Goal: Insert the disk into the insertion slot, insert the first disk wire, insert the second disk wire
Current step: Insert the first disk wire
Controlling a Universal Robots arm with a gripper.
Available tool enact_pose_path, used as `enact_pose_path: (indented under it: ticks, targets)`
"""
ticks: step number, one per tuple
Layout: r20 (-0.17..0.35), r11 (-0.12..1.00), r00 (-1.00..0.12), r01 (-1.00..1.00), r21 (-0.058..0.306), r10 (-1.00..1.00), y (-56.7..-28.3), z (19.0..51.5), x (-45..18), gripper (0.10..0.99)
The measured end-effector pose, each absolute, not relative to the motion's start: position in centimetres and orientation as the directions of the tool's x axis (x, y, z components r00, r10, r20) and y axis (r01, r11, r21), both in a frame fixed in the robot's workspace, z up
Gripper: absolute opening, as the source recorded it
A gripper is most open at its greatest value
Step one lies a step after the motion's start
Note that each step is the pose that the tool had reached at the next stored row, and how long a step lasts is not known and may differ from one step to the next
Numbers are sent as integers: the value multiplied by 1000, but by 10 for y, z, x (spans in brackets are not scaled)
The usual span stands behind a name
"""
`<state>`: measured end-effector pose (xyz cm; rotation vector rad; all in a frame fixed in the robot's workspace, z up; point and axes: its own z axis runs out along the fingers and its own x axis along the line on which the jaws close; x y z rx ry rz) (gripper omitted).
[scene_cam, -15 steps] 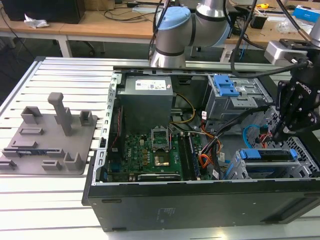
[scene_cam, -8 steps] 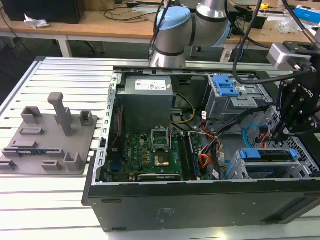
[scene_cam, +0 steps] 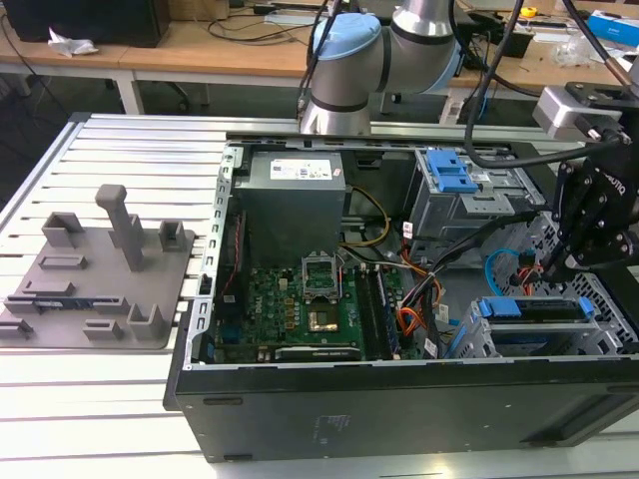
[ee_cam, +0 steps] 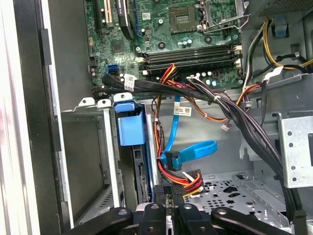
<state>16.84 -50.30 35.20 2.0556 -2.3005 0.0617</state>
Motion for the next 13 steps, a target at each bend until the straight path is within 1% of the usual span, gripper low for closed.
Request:
enact_pose_path:
  ticks: [1, 3, 5, 13]
  targets:
    - [68, 111, -110, -994, 7, -992, -504, 352, 168, 165]
    - [68, 101, -100, -995, 7, -993, -515, 352, 168, 165]
    - [68, 92, -91, -996, 7, -993, -517, 352, 168, 165]
    - [68, 90, -89, -996, 7, -994, -520, 352, 168, 165]
